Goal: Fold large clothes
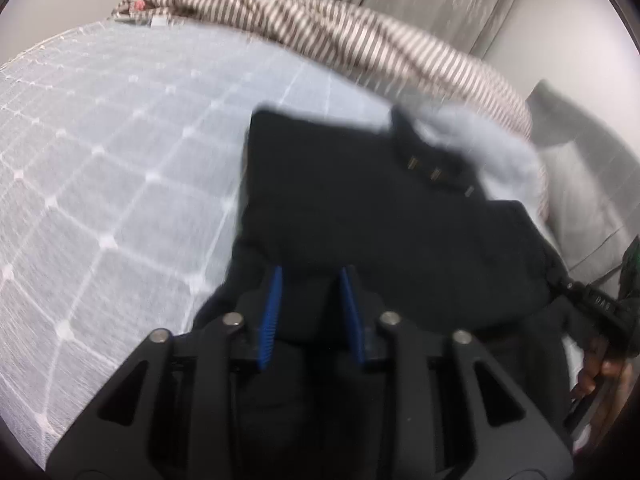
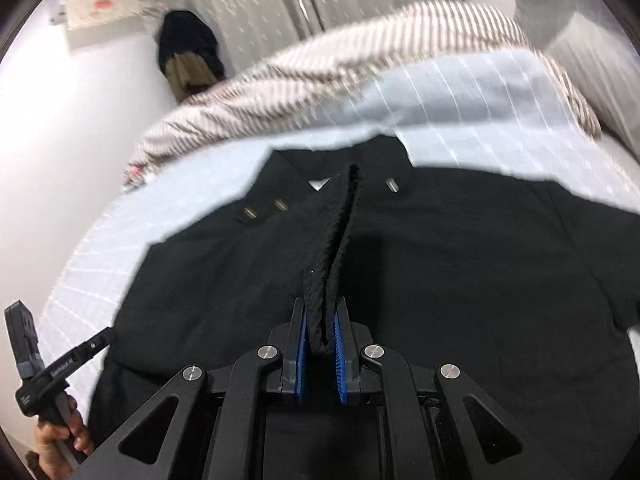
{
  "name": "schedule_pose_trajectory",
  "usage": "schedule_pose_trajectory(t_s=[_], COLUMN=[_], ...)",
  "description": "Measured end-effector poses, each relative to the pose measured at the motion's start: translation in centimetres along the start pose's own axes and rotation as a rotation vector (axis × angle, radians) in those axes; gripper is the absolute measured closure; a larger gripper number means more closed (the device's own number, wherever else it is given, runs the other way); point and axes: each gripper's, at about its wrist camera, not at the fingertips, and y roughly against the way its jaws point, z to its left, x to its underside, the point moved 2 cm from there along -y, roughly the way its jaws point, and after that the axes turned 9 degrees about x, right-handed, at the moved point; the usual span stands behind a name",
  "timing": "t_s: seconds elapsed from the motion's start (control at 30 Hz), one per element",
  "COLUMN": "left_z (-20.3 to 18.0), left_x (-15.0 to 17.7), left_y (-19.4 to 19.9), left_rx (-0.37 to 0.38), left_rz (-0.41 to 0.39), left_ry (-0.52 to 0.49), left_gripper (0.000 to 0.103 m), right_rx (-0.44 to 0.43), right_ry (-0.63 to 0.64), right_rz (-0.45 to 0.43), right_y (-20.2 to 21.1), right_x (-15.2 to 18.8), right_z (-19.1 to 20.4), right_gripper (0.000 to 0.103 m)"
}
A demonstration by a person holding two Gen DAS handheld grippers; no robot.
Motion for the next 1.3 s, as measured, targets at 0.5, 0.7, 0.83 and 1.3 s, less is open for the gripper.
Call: schedule_pose_trajectory(t_s=[0.5,0.7,0.83,1.3], left_z=[-2.1,-4.0,-5.1,-6.6], left_x=[0.5,1.5,3.0,4.6], left_y=[1.5,2.0,2.3,1.6], left_rx=[-0.035,-0.034,-0.054,-0.033], left_rz=[0.004,0.062,0.078,0.082], left_ry=[-0.015,-0.015,-0.061,-0.048], left_gripper=[0.027,0.005,0.001,0.001], right_rx=[0.007,0.118,0.189,0.438], right_ry=[-0.082,-0.150,-0.262,-0.841], right_rz=[0.128,0.065,0.055,0.050], right_y=[1.6,7.0,9.5,14.4], right_x=[2.7,3.2,3.8,9.4], right_z=[-5.9,-13.1,-19.1,-41.8], right_gripper=[0.077,0.027,0.027,0.027])
